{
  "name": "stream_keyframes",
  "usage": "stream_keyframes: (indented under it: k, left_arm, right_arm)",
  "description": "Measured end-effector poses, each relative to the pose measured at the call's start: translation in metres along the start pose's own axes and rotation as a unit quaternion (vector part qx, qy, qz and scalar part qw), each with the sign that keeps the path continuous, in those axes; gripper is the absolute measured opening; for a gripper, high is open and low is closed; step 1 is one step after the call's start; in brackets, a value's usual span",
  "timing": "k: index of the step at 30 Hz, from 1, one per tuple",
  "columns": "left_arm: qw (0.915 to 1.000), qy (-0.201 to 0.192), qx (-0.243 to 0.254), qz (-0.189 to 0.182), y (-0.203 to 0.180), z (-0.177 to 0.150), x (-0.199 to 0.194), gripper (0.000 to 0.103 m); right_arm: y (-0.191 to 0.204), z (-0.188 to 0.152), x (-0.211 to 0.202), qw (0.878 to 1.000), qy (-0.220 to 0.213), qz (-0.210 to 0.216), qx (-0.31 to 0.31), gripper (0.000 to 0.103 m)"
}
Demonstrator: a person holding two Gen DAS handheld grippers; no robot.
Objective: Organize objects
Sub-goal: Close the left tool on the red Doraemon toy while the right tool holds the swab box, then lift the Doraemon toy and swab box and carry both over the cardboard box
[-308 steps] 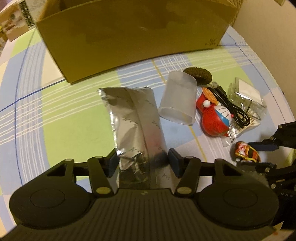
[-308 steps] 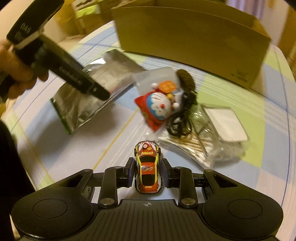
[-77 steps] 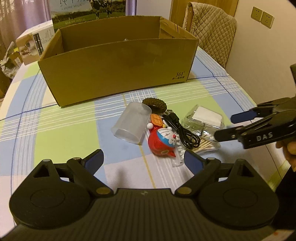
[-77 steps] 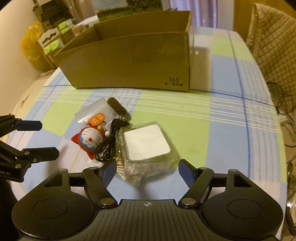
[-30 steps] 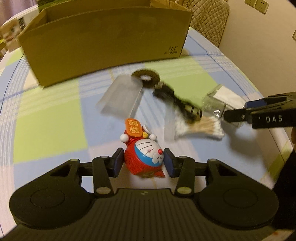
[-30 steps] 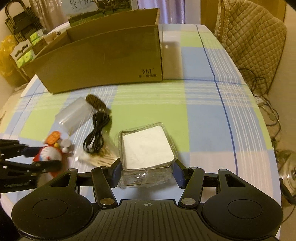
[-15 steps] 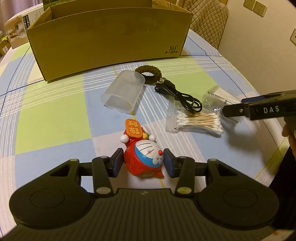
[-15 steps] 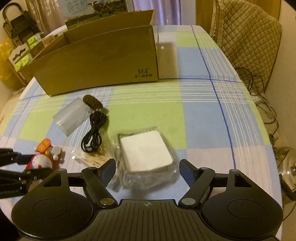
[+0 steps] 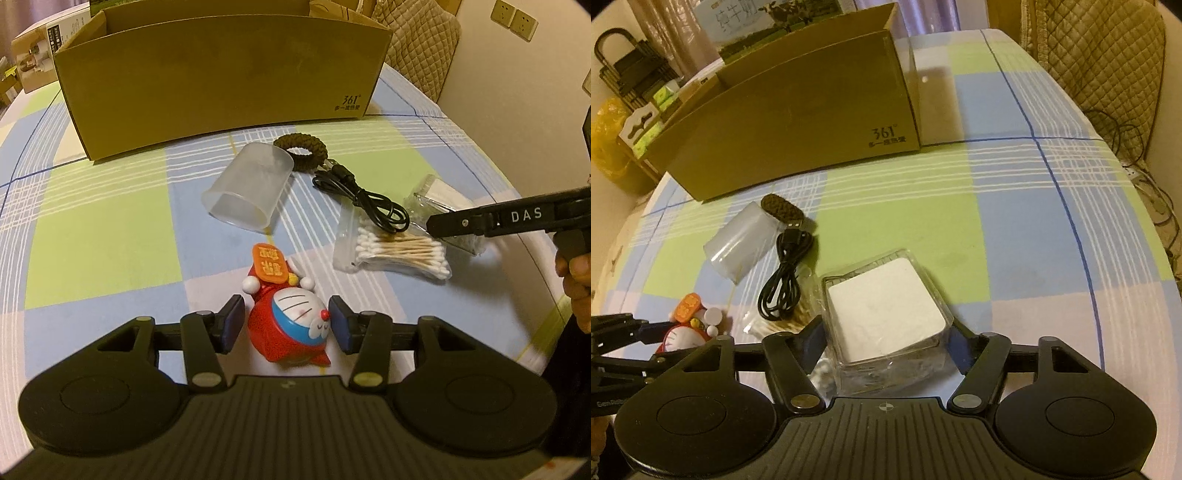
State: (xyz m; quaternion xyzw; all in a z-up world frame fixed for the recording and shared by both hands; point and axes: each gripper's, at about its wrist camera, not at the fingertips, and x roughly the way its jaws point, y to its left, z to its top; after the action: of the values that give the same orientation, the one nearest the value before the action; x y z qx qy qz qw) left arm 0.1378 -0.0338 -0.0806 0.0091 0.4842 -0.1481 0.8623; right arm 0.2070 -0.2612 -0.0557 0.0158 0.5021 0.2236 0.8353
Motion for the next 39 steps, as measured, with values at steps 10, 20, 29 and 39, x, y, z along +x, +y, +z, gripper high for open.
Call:
stream_keyframes:
  k: [10, 20, 29, 39]
  left_arm:
    - [0.9999, 0.013, -0.006, 0.001, 0.001, -0.003, -0.001, 0.041]
    - [0.9998, 0.002, -0.018, -0.002, 0.0, -0.001, -0.02, 0.041]
    - [0.9996, -0.006, -0.029, 0.001, 0.006, -0.003, -0.035, 0.041]
    - [0.9991, -0.032, -0.029, 0.001, 0.013, 0.026, -0.063, 0.041]
  right_arm:
    - [0.012, -0.007, -0.017, 0.999, -0.026, -0.036, -0.013, 0.059]
    - [0.018, -0.009, -0.042, 0.998, -0.046, -0.043, -0.01, 0.059]
    - [0.03, -0.011, -0.053, 0.998, -0.057, -0.036, -0.015, 0.059]
    - [0.051, 0.004, -0.064, 0.996, -0.069, -0.032, -0.039, 0.059]
